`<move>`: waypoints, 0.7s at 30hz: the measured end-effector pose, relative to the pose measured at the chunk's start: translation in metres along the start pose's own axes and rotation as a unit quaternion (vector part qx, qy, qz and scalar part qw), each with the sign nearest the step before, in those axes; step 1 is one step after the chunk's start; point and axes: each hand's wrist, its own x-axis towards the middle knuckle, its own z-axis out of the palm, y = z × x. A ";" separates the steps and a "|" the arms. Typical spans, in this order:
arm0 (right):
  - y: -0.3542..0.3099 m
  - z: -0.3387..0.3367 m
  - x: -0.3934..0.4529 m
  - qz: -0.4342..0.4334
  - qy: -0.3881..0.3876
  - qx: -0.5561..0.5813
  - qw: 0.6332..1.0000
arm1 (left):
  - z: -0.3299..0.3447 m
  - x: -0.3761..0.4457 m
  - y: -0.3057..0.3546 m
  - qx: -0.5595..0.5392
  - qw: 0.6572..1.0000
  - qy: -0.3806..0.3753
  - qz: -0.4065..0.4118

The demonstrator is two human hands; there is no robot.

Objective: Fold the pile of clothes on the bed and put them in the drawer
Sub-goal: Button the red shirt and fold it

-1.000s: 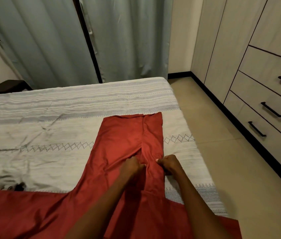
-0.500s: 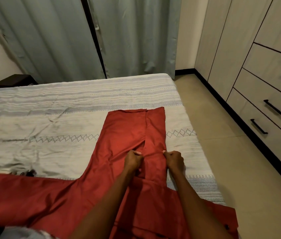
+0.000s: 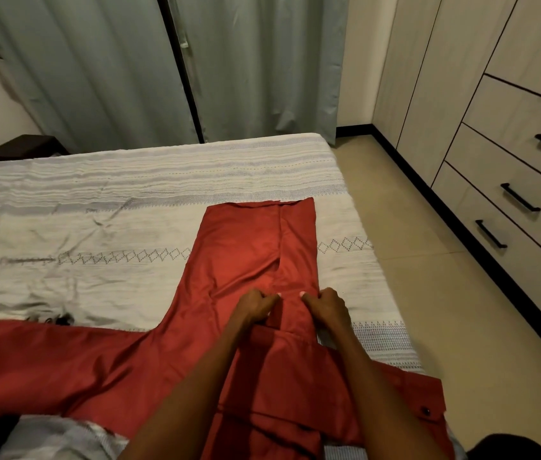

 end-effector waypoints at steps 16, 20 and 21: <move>0.020 0.007 -0.072 -0.130 0.041 -0.188 0.973 | 0.008 -0.064 -0.030 0.325 0.932 0.112 0.118; 0.016 0.007 -0.062 -0.217 0.142 -0.228 0.939 | 0.012 -0.057 -0.028 0.327 0.919 0.166 0.146; 0.014 0.008 -0.057 -0.257 0.148 -0.233 0.926 | 0.013 -0.052 -0.025 0.331 0.915 0.157 0.171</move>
